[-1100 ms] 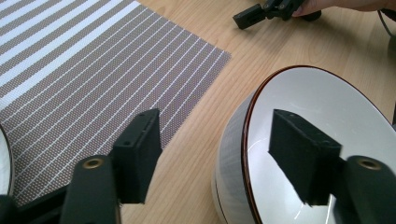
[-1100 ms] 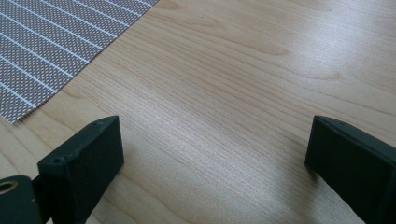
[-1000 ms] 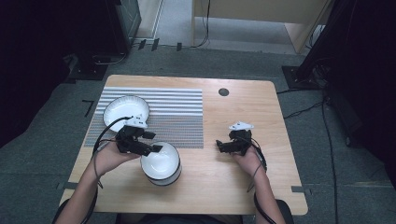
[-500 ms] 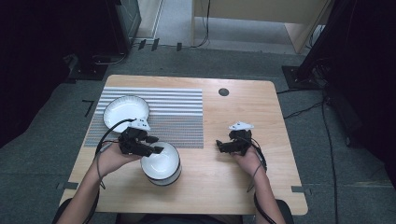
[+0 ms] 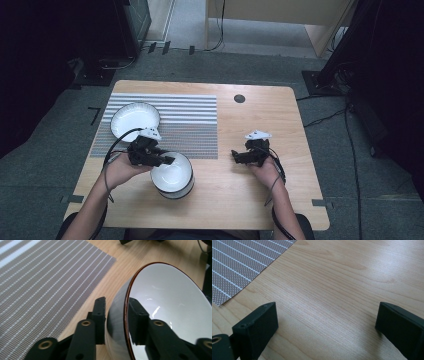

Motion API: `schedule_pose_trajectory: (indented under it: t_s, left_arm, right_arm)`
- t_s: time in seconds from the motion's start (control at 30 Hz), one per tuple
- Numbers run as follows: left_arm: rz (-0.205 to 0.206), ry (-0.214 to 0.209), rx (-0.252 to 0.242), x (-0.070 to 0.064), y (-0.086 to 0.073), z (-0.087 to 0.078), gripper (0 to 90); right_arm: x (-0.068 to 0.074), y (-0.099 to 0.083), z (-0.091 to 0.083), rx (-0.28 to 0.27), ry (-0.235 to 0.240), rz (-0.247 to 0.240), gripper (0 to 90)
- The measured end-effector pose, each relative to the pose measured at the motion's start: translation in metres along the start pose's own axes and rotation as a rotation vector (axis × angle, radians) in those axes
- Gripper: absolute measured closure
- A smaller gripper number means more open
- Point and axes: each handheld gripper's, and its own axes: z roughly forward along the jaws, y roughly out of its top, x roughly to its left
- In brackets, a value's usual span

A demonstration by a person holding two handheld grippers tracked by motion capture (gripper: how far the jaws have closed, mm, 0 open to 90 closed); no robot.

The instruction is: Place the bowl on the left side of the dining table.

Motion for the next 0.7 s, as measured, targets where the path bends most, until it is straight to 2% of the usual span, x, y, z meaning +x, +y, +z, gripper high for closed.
schedule_pose_trajectory:
  t_s: [0.2, 0.3, 0.7]
  left_arm:
    - [-0.039, -0.014, 0.003, 0.0047, -0.0013, 0.0004, 77.8]
    - [-0.05, -0.017, 0.019, 0.0057, -0.0014, 0.0015, 79.2]
    - [-0.088, -0.065, 0.021, 0.0098, -0.0021, 0.0008, 79.6]
  right_arm:
    - [0.0001, 0.0, 0.0, 0.001, 0.001, 0.001, 3.6]
    - [0.0001, 0.0, 0.0, 0.001, 0.001, 0.001, 3.6]
    - [0.0001, 0.0, -0.0001, 0.002, 0.001, 0.002, 3.6]
